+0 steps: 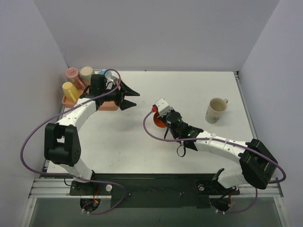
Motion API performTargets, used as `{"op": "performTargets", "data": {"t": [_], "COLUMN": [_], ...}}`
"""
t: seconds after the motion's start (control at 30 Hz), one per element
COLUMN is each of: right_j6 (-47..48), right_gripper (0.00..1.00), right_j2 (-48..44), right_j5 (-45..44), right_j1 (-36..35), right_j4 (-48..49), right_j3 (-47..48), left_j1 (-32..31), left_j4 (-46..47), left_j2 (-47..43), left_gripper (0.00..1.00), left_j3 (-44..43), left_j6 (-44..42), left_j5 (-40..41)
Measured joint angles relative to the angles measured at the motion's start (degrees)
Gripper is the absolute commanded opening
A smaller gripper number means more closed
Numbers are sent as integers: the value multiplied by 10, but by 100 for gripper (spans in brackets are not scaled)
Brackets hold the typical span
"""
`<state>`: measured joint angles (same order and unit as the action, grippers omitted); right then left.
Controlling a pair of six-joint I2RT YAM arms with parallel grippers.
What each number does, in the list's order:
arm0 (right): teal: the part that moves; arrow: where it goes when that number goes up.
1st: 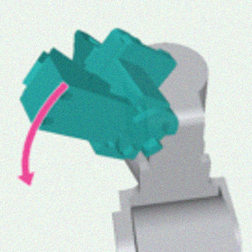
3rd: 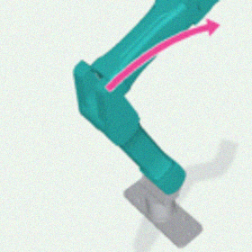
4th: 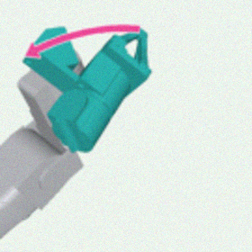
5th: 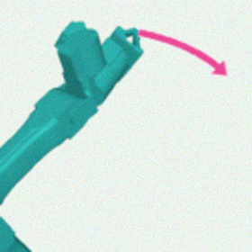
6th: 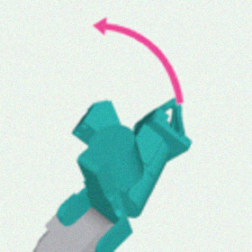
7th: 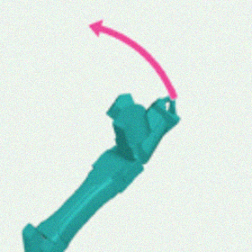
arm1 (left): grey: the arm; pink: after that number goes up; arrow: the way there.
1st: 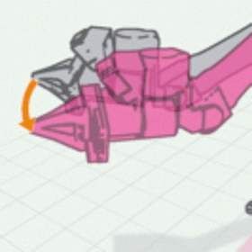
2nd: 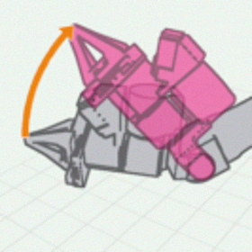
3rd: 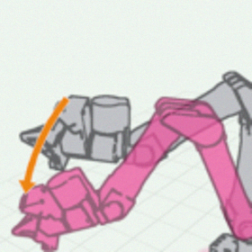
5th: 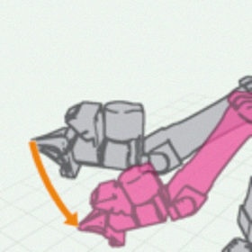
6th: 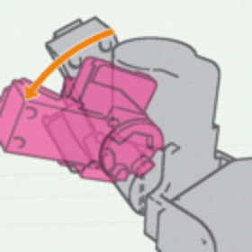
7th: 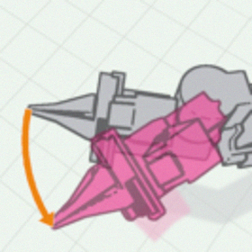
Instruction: Turn the mug right side up
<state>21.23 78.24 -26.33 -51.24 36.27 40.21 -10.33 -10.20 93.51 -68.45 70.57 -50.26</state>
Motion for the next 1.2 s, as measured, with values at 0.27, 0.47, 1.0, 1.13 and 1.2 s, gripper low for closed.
{"op": "performTargets", "data": {"t": [0.27,0.47,1.0,1.13,1.2], "right_j6": [-179,-253,-395,-403,-407], "right_gripper": [0,0,0,0,9], "right_j2": [15,80,238,256,267], "right_j5": [99,188,193,184,182], "right_j1": [151,268,373,373,373], "right_j4": [-323,-441,-507,-506,-506], "right_j3": [171,284,321,323,324], "left_j1": [21,18,19,24,31], "left_j4": [-172,-238,-282,-260,-246], "left_j2": [26,26,27,27,27], "left_gripper": [75,75,75,75,75], "left_j3": [-162,-217,-184,-182,-180], "left_j6": [-254,-424,-597,-629,-643], "left_j5": [126,213,419,470,491]}}
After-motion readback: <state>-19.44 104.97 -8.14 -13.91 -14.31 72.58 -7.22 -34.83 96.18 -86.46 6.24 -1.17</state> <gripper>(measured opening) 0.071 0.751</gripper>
